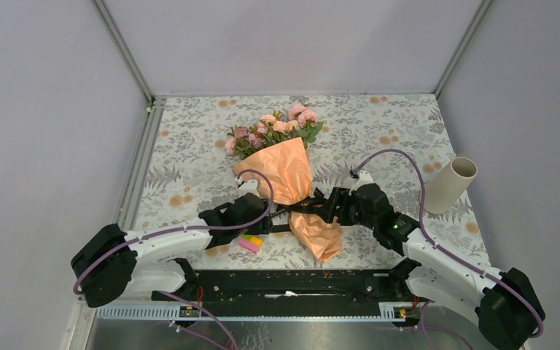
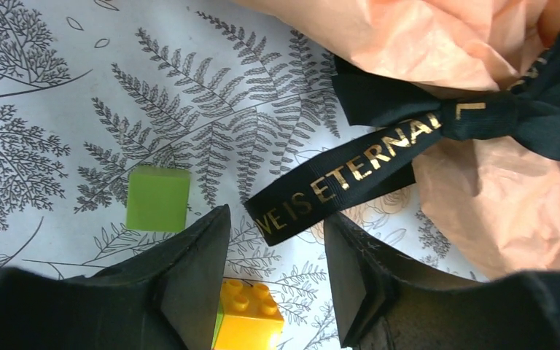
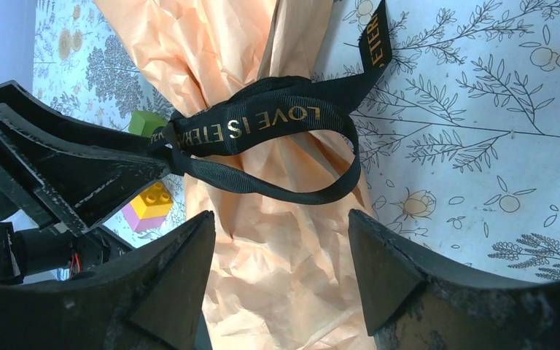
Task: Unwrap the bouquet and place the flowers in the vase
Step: Untie the ribbon from the wrapping paper.
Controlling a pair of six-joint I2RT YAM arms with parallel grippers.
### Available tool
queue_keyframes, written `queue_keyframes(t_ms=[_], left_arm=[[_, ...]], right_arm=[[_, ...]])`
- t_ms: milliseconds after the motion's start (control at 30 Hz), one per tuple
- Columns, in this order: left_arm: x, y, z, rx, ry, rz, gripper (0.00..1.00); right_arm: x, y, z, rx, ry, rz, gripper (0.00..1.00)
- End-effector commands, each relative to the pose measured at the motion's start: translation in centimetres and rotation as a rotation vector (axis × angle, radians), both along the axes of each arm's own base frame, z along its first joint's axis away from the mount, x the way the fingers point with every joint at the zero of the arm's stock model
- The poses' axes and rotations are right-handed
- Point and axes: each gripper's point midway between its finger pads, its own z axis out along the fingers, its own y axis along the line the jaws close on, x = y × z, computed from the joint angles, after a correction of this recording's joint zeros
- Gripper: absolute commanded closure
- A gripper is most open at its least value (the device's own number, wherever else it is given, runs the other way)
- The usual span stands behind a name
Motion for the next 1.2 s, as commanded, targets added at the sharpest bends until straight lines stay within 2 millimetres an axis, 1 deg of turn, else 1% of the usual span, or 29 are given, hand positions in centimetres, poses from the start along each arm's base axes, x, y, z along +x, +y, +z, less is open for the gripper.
queue_keyframes(t_ms=[0,67,133,167,267,333,367,400,467,633,767,900,1033,1100,1167], left_arm=[[1.1,-0.1,0.1,0.029,-0.046,0.02,0.47],[1.2,-0.2,-0.4,0.044,-0.04,0.018,0.47],[1.3,-0.6,-0.8,0.047,-0.036,0.013,0.51],[1.4,-0.8,-1.0,0.048,-0.036,0.012,0.54],[1.7,-1.1,-1.3,0.055,-0.042,0.021,0.7],[2.1,-0.8,-0.9,0.078,-0.061,0.04,0.76],[2.3,-0.5,-0.5,0.092,-0.075,0.051,0.8],[2.6,-0.3,0.0,0.105,-0.09,0.056,0.82],[2.9,-0.1,1.2,0.124,-0.117,0.047,0.83],[3.4,0.6,5.5,0.191,-0.186,0.007,0.84],[3.5,2.3,8.7,0.235,-0.237,0.023,0.82],[3.3,3.5,11.2,0.233,-0.275,0.035,0.77],[2.8,4.1,12.5,0.209,-0.295,0.024,0.62],[2.4,4.2,12.6,0.199,-0.289,0.012,0.56],[1.9,4.2,12.2,0.187,-0.274,-0.008,0.46]], right_arm=[[0.6,0.3,0.6,0.027,-0.024,-0.006,0.25],[0.8,0.3,0.3,0.018,-0.025,-0.011,0.24],[1.0,0.4,0.1,0.02,-0.018,-0.019,0.25],[1.1,0.5,-0.1,0.026,-0.008,-0.024,0.26],[1.3,1.1,0.0,0.051,0.0,-0.023,0.32],[1.4,1.1,0.0,0.052,-0.006,-0.029,0.34],[1.5,1.0,-0.1,0.046,-0.008,-0.031,0.35],[1.6,0.9,0.0,0.043,-0.014,-0.033,0.35],[1.7,0.8,0.0,0.036,-0.022,-0.033,0.37],[1.8,0.7,0.0,0.019,-0.032,-0.028,0.38],[1.8,0.5,-0.2,0.012,-0.033,-0.032,0.38],[1.7,0.4,-0.3,0.011,-0.033,-0.031,0.38],[1.6,0.3,-0.1,0.009,-0.038,-0.031,0.38],[1.6,0.3,-0.1,0.007,-0.039,-0.031,0.38],[1.5,0.1,0.0,0.003,-0.041,-0.036,0.38]])
